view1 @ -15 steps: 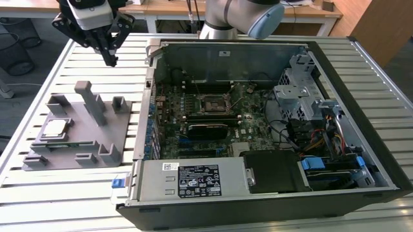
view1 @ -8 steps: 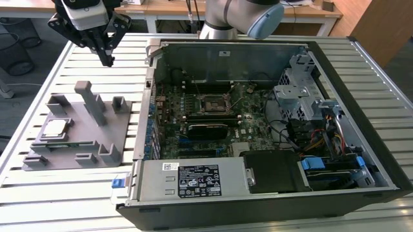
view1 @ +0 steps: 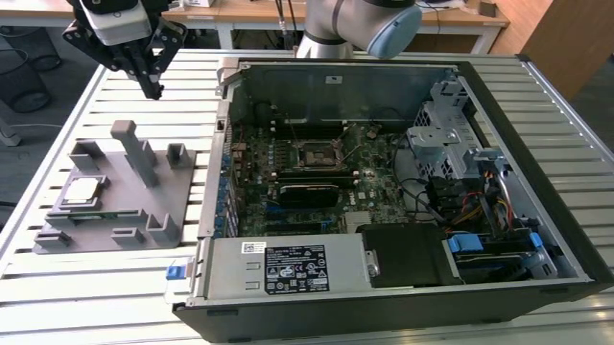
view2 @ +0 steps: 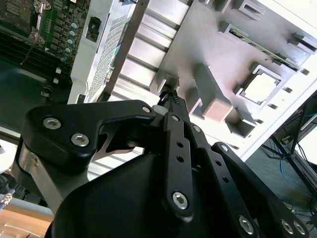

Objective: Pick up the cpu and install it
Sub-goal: 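Reach for the cpu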

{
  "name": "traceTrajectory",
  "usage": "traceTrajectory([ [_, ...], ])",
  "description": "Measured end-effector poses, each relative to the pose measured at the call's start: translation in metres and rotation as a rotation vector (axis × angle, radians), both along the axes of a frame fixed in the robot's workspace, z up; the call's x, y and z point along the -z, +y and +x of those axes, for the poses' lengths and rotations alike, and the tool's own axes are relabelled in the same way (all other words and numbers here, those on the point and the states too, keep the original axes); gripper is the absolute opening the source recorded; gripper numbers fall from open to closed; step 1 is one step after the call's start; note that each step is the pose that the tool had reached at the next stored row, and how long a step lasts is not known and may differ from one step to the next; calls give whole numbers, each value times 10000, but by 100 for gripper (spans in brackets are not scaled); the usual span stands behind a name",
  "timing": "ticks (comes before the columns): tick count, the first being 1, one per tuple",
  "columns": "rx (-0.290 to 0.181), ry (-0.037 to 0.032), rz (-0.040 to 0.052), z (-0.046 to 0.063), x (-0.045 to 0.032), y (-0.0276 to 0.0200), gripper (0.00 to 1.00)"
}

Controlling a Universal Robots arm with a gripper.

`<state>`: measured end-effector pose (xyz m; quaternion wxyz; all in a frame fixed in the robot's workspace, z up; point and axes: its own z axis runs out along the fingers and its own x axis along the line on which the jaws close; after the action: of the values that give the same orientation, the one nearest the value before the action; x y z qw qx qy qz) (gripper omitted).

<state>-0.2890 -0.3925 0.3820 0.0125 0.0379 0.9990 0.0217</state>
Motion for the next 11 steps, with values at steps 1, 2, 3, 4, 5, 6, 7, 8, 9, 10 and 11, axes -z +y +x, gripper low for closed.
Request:
traceTrajectory([
  [1, 0, 0, 0, -10, 1, 1, 11],
  [2, -1, 0, 0, -19, 2, 1, 11],
  [3, -1, 0, 0, -30, 3, 1, 11],
  [4, -1, 0, 0, -42, 4, 2, 11],
  [5, -1, 1, 0, -55, 4, 2, 11],
  [6, -1, 0, 0, -68, 5, 2, 11],
  [7, -1, 0, 0, -82, 7, 2, 11],
  [8, -1, -1, 0, -97, 7, 3, 11],
  [9, 0, 0, 0, -113, 8, 3, 11],
  [10, 0, 0, 0, -129, 9, 4, 11],
  [11, 0, 1, -1, -144, 10, 4, 11],
])
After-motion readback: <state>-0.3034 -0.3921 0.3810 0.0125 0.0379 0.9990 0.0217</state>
